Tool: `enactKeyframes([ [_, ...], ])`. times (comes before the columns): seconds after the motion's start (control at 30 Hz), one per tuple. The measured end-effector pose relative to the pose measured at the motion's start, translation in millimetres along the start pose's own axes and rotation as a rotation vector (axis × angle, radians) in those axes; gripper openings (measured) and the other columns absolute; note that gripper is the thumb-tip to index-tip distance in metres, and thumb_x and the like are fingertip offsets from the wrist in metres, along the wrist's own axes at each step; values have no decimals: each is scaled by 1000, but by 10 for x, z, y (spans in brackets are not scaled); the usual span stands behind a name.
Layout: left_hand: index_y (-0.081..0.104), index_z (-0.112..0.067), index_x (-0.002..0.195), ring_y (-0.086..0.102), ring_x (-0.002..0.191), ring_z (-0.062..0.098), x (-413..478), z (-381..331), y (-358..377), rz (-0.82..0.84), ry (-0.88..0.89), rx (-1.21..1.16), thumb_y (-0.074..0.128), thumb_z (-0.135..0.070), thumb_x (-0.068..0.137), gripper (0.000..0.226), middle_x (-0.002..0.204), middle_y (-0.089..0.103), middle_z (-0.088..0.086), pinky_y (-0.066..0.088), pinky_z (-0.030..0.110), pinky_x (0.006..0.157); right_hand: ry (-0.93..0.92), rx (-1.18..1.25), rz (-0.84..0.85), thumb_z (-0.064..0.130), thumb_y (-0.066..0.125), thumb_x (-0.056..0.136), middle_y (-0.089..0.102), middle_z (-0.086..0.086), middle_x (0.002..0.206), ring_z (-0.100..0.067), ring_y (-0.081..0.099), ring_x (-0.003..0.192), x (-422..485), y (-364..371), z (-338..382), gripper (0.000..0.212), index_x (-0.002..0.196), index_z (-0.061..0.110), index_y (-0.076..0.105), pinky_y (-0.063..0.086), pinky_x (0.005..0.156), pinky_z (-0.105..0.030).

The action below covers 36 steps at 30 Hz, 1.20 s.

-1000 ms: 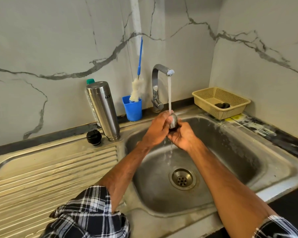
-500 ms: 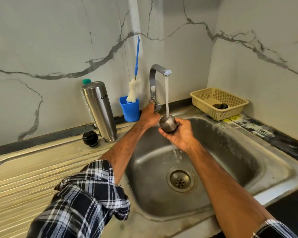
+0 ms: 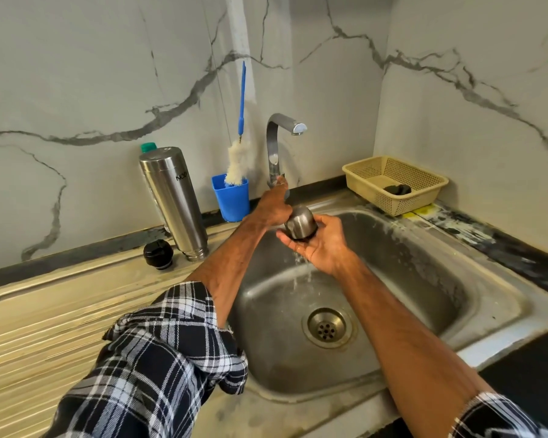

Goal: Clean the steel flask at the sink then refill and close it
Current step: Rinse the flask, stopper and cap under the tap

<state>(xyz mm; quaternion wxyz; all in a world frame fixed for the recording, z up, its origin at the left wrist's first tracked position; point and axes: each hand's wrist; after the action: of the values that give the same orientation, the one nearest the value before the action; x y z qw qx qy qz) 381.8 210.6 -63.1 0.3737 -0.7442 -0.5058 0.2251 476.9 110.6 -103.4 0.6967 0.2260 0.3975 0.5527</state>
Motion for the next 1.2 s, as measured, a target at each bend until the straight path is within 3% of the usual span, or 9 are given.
enactKeyframes([
  [0.17,49,-13,147,45,139,26,-112,-3,-158,141,12,135,56,0,95,54,152,49,7,37,32,108,6,-56,-19,19,59,92,64,-28,120,-45,64,113,12,-58,34,33,119,-1,61,55,92,-56],
  [0.27,65,-5,128,60,123,30,-361,72,-167,66,6,111,57,-5,95,34,131,65,13,49,41,102,3,-233,-11,14,69,88,66,-25,113,-44,65,112,-22,-32,12,25,109,1,64,53,95,-57],
  [0.47,67,-12,124,62,105,17,-1070,414,-83,-114,-53,-21,59,3,87,40,117,67,3,55,34,89,-72,-847,-126,13,85,74,72,-19,108,-27,72,96,-200,75,-204,32,102,5,71,64,72,-37],
  [0.57,62,-14,135,60,116,16,-1358,536,-42,-152,-49,5,62,1,88,49,131,64,4,51,30,99,-221,-1280,-228,30,91,67,70,-5,100,-17,69,88,-282,72,-312,49,105,11,66,58,58,-25],
  [0.77,60,-16,138,56,127,20,-1654,490,-5,-225,-20,117,64,-5,91,48,139,61,3,45,29,103,-503,-1499,-224,35,91,68,64,5,89,-11,62,84,-505,161,-280,46,99,17,63,41,59,-15],
  [0.97,60,-18,137,56,126,21,-1690,420,-36,-290,-41,121,64,-8,90,48,135,62,2,48,36,103,-1007,-1489,-331,47,83,75,61,6,117,-13,54,109,-620,364,-150,68,131,25,51,47,88,-28],
  [1.03,61,-19,134,57,126,21,-1668,410,-53,-318,-23,118,65,-8,89,47,133,64,1,49,38,104,-903,-1580,-351,52,81,76,63,7,110,-13,58,102,-585,318,-216,59,122,25,55,49,84,-30],
  [1.13,62,-19,132,56,123,18,-1690,426,-42,-315,-28,113,68,-11,88,45,127,65,-1,47,36,100,-438,-1820,-274,54,82,73,71,1,97,-12,63,80,-512,170,-360,42,95,24,62,57,76,-34],
  [1.2,62,-17,132,57,123,19,-1691,435,-28,-299,-29,121,69,-9,88,46,129,64,1,48,35,100,-605,-1699,-298,59,78,74,70,5,97,-10,63,81,-525,210,-319,45,97,26,60,57,76,-32],
])
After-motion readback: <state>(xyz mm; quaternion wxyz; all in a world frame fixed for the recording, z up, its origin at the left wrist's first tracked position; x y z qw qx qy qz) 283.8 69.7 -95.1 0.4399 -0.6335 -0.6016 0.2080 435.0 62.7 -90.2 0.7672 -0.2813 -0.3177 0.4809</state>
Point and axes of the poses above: each hand's wrist, its own x-axis towards the middle knuckle, its own y-axis out of the palm, z = x × y
